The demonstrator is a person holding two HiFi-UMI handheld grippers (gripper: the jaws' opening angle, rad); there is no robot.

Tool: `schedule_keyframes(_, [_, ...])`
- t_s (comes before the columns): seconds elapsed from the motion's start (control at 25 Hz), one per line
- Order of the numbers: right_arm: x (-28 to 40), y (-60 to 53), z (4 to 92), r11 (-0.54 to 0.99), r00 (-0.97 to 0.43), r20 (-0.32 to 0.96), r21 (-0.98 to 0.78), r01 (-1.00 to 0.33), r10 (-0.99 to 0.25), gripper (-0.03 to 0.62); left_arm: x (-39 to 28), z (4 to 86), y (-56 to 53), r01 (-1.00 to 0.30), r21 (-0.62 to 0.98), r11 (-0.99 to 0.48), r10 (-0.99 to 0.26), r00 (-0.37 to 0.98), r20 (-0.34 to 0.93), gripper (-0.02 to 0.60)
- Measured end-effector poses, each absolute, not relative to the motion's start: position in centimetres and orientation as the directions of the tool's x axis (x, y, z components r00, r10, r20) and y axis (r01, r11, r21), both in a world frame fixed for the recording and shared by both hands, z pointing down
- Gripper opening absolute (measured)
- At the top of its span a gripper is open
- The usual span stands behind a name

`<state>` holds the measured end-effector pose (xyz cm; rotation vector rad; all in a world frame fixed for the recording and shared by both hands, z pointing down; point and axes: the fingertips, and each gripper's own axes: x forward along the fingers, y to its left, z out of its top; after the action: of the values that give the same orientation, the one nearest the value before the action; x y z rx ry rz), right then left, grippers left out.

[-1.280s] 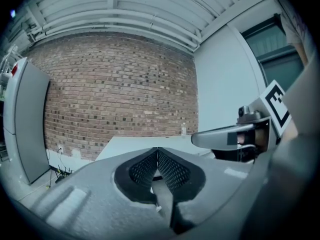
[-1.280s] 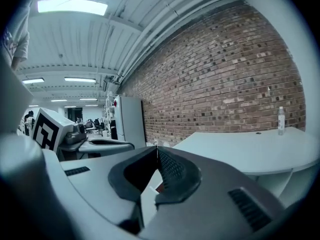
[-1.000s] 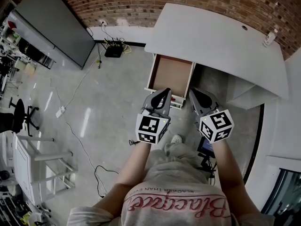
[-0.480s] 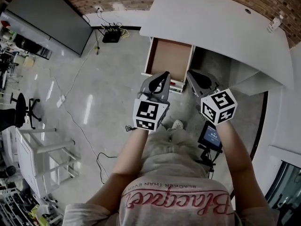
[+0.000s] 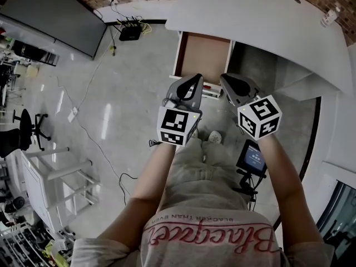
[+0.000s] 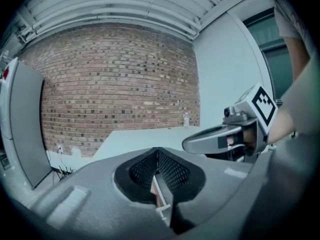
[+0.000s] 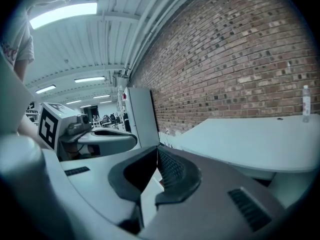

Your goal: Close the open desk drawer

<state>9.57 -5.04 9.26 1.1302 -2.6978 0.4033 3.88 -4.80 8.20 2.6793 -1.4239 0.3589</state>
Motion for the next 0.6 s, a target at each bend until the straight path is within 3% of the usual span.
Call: schedule_keyframes(0.6, [4.9,-7.2,15.8,0.631,-0.672,0.36,-0.241,-0.737,-0.648,0.012,-1.1,14.5,-7.4,-0.819,0.027,-0.574,-0.778,0.555,0.296,0.007])
